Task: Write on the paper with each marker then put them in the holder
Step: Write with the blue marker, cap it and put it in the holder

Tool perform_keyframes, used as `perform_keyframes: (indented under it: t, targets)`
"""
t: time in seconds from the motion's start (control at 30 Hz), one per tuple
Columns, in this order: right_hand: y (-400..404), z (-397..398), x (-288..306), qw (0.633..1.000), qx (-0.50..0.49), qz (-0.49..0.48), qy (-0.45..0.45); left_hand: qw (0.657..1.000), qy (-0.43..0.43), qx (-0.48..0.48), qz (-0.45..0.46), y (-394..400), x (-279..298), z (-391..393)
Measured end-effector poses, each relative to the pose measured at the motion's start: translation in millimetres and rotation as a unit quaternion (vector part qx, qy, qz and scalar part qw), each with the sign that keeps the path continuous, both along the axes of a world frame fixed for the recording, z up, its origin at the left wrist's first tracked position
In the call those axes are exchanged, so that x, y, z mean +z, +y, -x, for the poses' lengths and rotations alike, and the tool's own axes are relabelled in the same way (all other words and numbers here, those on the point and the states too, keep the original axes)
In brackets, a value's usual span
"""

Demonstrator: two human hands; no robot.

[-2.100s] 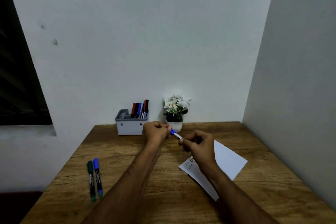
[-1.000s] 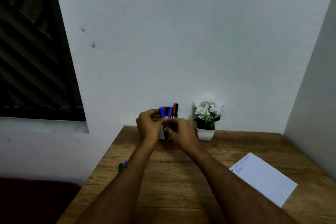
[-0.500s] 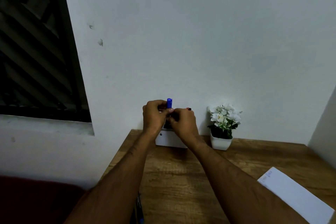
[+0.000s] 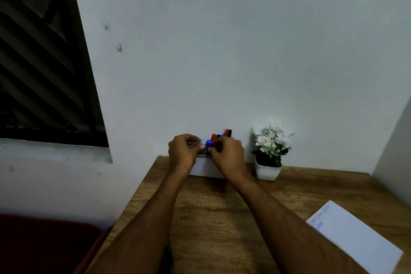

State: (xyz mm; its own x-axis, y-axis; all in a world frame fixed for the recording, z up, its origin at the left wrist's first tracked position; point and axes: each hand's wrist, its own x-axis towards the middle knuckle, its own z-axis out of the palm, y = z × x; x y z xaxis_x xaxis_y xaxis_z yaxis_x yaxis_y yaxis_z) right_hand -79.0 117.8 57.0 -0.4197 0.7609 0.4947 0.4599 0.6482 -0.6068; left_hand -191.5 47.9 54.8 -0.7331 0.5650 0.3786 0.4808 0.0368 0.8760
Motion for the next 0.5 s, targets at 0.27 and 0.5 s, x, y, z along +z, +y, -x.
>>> perform_keyframes:
  t: [0.27, 0.5]
  targets:
    - [-44, -29, -18, 0.997, 0.043, 0.059, -0.027, 0.996, 0.031, 0.047, 0.068, -49, -12, -11]
    - [-104, -33, -26, 0.951, 0.132, 0.233, -0.153, 0.973, 0.016, 0.128, 0.19, -105, -25, -16]
